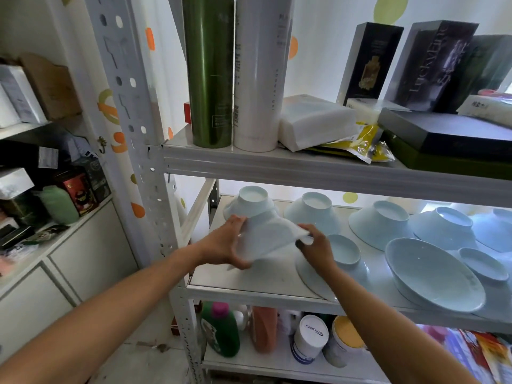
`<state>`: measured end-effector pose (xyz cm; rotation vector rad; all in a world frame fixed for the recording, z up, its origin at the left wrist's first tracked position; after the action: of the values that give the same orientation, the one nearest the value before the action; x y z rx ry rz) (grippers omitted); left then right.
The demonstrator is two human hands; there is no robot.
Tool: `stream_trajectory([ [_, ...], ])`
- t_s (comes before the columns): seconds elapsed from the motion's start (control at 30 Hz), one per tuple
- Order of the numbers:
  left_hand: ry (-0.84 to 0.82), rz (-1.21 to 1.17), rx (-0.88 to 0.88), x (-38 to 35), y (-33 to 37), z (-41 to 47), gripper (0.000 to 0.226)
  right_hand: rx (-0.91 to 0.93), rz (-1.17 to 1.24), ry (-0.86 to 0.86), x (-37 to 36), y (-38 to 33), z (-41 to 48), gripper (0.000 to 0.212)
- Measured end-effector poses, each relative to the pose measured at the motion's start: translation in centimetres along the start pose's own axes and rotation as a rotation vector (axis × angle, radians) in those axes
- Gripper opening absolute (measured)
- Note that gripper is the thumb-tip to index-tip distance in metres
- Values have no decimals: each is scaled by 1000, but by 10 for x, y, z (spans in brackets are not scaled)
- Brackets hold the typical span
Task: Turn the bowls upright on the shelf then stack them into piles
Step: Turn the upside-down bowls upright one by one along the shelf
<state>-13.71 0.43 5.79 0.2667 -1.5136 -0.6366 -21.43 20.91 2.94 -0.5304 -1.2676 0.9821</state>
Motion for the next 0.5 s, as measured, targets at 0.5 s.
stream_trajectory([
  [0.5, 6, -1178, 750, -46, -53, -19, 62, -468, 49, -264, -14, 26, 30, 20],
])
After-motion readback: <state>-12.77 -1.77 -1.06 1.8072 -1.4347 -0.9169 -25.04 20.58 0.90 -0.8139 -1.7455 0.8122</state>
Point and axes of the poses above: each hand's wrist, its own z-axis towards the middle knuckle, its own x-axis out of the back of the hand, y = z × x, the point moved 8 cm from there along z, towards the middle knuckle, and after that the axes turned 1 degree about z, right-handed, at the moved point
